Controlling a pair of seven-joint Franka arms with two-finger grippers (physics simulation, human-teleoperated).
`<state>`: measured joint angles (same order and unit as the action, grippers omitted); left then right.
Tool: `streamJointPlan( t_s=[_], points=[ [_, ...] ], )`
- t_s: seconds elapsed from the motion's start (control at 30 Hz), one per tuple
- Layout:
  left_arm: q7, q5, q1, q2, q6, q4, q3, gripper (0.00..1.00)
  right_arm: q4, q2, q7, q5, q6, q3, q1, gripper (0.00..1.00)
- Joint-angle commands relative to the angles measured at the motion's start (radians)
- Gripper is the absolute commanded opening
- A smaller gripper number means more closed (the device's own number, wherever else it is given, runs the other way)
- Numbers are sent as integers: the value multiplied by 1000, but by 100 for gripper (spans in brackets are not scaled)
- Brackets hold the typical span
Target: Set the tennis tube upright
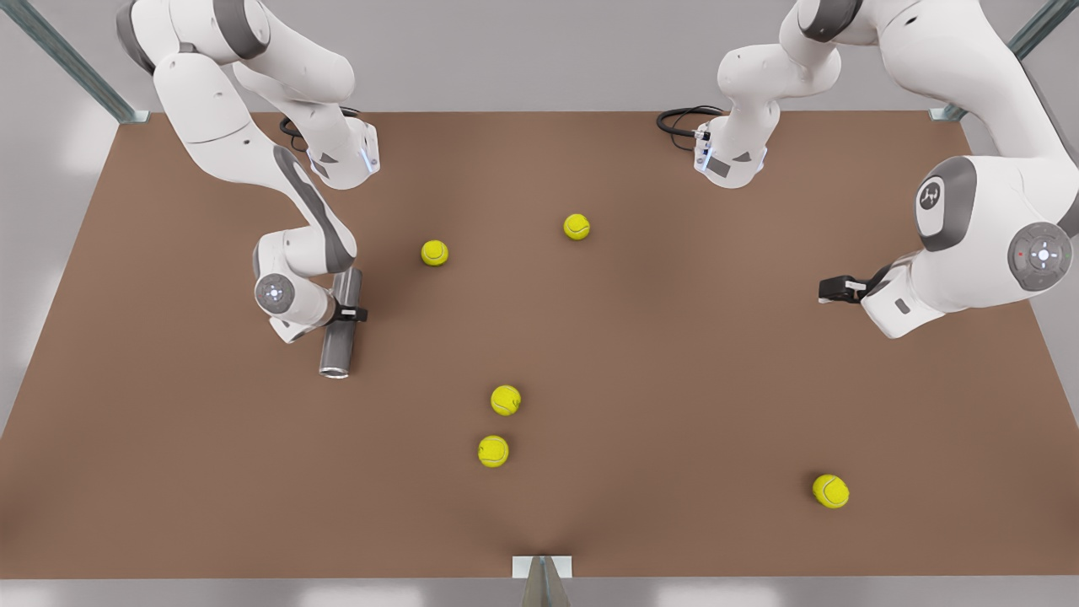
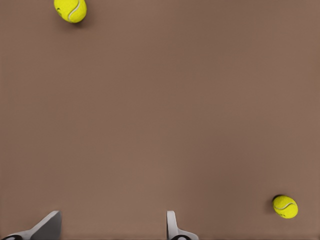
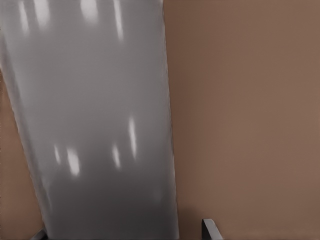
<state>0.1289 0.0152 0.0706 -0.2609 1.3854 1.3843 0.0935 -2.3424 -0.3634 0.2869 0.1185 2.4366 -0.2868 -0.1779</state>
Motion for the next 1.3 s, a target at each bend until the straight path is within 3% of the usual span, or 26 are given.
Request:
streamJointPlan(
  t_s=[0.0,0.2,0.43,0.87,0.97,1.27],
  points=[
    [0,0,0,0,0,1,0,100,0,0,0,0,1,0,1,99],
    [-2,0,0,0,-2,2,0,100,2,0,-3,1,1,0,1,80],
    [-2,0,-2,0,-9,2,0,100,2,0,-3,0,-1,0,3,85],
    [-2,0,-2,-8,-17,2,0,100,9,-14,-3,1,-2,0,6,81],
    [-2,0,-2,-8,-17,2,0,100,9,-14,-3,1,-2,0,6,75],
    [-2,0,-3,-8,-19,2,0,100,77,-8,15,1,-73,-23,14,75]
  ],
)
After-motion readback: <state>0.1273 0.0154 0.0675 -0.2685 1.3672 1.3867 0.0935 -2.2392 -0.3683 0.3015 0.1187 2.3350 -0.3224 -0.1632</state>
